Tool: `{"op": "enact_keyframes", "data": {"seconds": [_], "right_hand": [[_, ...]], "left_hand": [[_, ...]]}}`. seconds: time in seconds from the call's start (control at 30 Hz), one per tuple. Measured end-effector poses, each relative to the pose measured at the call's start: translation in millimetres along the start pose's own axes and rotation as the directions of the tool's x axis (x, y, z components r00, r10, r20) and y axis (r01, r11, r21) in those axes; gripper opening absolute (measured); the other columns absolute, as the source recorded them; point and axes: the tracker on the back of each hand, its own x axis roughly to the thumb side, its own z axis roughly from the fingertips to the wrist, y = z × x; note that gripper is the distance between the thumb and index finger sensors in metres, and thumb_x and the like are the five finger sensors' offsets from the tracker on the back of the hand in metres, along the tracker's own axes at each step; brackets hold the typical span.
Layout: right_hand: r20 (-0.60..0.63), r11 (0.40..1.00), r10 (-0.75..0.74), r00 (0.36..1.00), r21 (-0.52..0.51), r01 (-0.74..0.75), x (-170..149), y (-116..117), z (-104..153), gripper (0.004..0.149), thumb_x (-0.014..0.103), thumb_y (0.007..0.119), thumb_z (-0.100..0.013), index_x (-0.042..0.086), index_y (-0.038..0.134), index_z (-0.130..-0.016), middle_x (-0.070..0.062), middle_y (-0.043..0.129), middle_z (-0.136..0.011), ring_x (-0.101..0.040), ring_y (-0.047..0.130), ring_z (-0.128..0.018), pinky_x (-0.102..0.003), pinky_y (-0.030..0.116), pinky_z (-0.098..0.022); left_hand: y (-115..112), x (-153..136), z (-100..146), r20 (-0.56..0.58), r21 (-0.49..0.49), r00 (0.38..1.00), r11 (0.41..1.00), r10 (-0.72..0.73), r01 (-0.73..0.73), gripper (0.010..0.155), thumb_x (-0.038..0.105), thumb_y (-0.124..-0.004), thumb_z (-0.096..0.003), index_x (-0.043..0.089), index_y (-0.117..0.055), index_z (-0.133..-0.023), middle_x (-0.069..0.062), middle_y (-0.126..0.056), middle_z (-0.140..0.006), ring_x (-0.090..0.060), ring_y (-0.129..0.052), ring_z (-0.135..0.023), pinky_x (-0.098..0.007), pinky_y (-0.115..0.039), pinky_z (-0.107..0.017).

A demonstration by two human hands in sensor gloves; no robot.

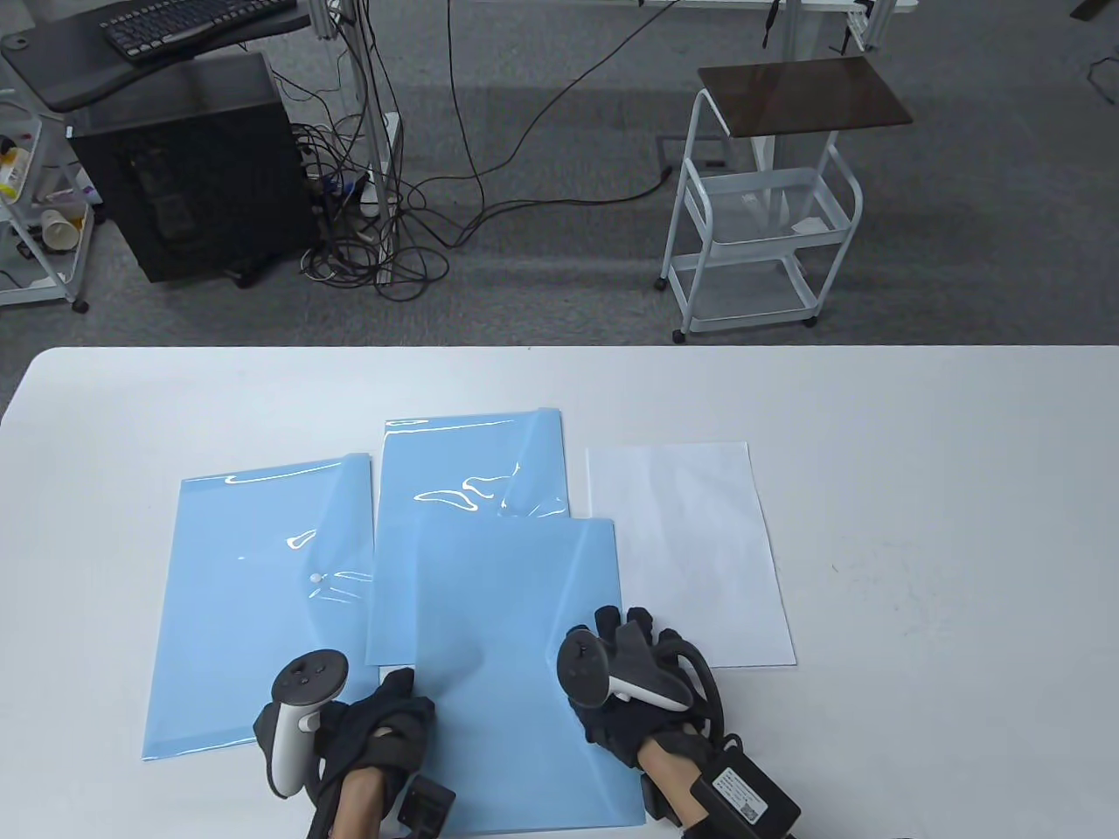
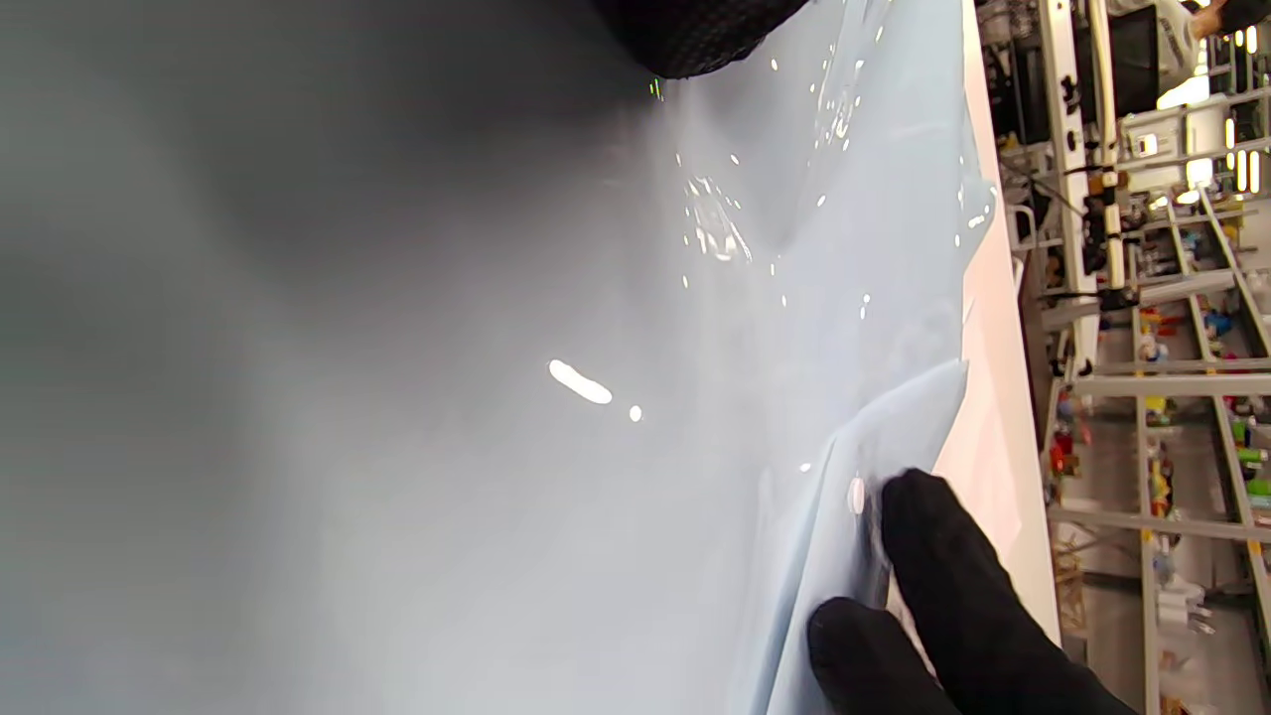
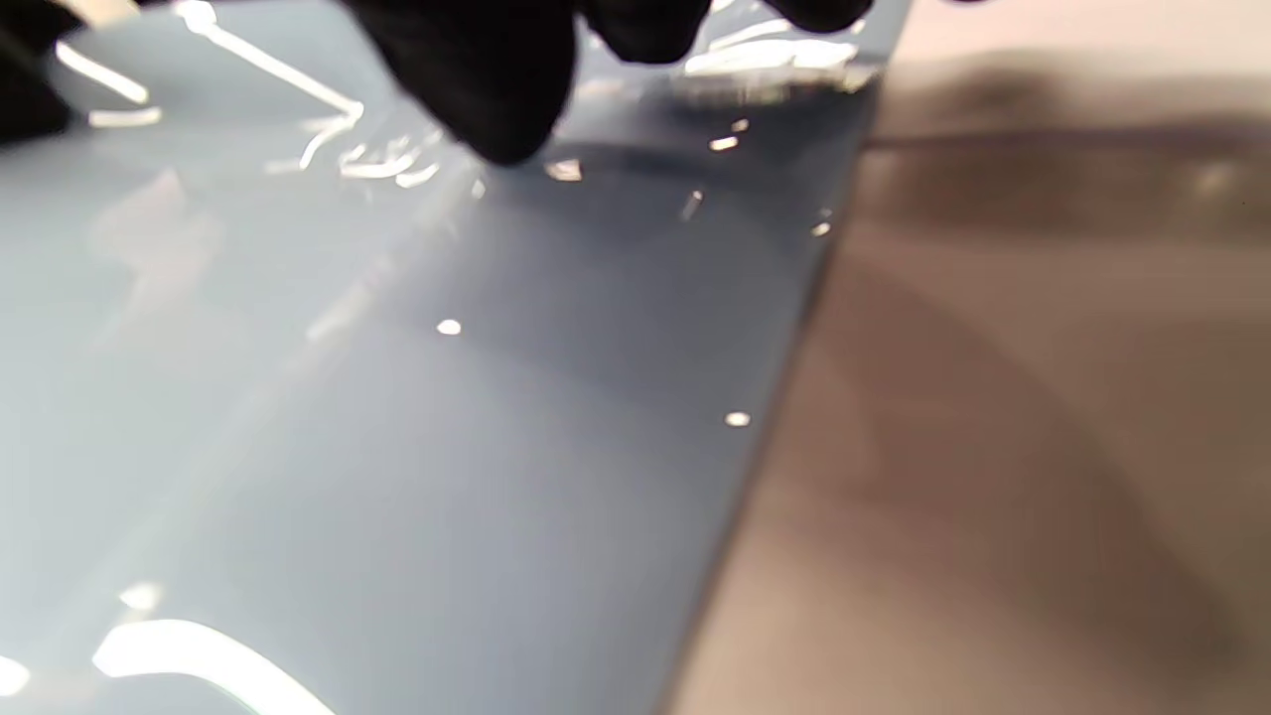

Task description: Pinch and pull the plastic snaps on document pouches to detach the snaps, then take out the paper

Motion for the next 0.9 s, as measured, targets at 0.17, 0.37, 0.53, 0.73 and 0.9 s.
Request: {"op": "enact_keyframes", "data": {"seconds": [0.17,0.37,0.53,0.73,0.9], "right_hand": [[-0.030,0.988,-0.089,0.996,-0.127,0.085,-26,-23,22,0.074,0.048,0.070,-0.053,0.008,0.046,-0.111,-0.036,0.042,-0.117,-0.068,0.041,-0.098,-0.083,0.043,-0.060],[-0.056,0.956,-0.184,0.981,-0.243,0.166,-62,-48,52,0.082,0.056,0.069,-0.052,0.004,0.048,-0.112,-0.038,0.046,-0.117,-0.068,0.045,-0.098,-0.083,0.047,-0.059],[-0.085,0.920,-0.245,0.966,-0.336,0.204,-93,-57,71,0.090,0.060,0.068,-0.051,0.002,0.041,-0.114,-0.039,0.042,-0.118,-0.069,0.044,-0.098,-0.084,0.047,-0.058],[-0.094,0.877,-0.311,0.946,-0.412,0.248,-118,-48,78,0.087,0.062,0.068,-0.051,0.008,0.043,-0.115,-0.037,0.042,-0.119,-0.069,0.045,-0.098,-0.086,0.047,-0.057],[-0.112,0.869,-0.347,0.931,-0.411,0.275,-130,-28,72,0.086,0.062,0.069,-0.050,0.008,0.047,-0.114,-0.037,0.045,-0.119,-0.068,0.048,-0.098,-0.086,0.048,-0.056]], "left_hand": [[0,0,0,-0.001,0.002,1.000,1.000,0.001,-0.001,0.048,0.019,-0.064,-0.0587,0.016,-0.053,-0.106,-0.004,-0.084,-0.094,-0.027,-0.102,-0.067,-0.042,-0.089,-0.051],[-1,0,0,-0.002,0.001,1.000,1.000,0.002,-0.002,0.048,0.019,-0.064,-0.0588,0.016,-0.053,-0.106,-0.003,-0.083,-0.094,-0.027,-0.101,-0.067,-0.042,-0.088,-0.051],[-1,0,1,-0.004,-0.003,1.000,1.000,0.008,-0.008,0.048,0.019,-0.064,-0.0590,0.016,-0.052,-0.106,-0.004,-0.083,-0.095,-0.028,-0.100,-0.068,-0.042,-0.088,-0.052],[-1,0,1,-0.005,-0.008,1.000,1.000,0.011,-0.011,0.049,0.018,-0.065,-0.0588,0.016,-0.052,-0.106,-0.004,-0.081,-0.095,-0.029,-0.099,-0.068,-0.043,-0.087,-0.052],[-2,1,1,0.005,-0.023,1.000,1.000,0.021,-0.021,0.050,0.015,-0.066,-0.0578,0.015,-0.052,-0.106,-0.007,-0.080,-0.097,-0.032,-0.098,-0.070,-0.046,-0.086,-0.053]]}}
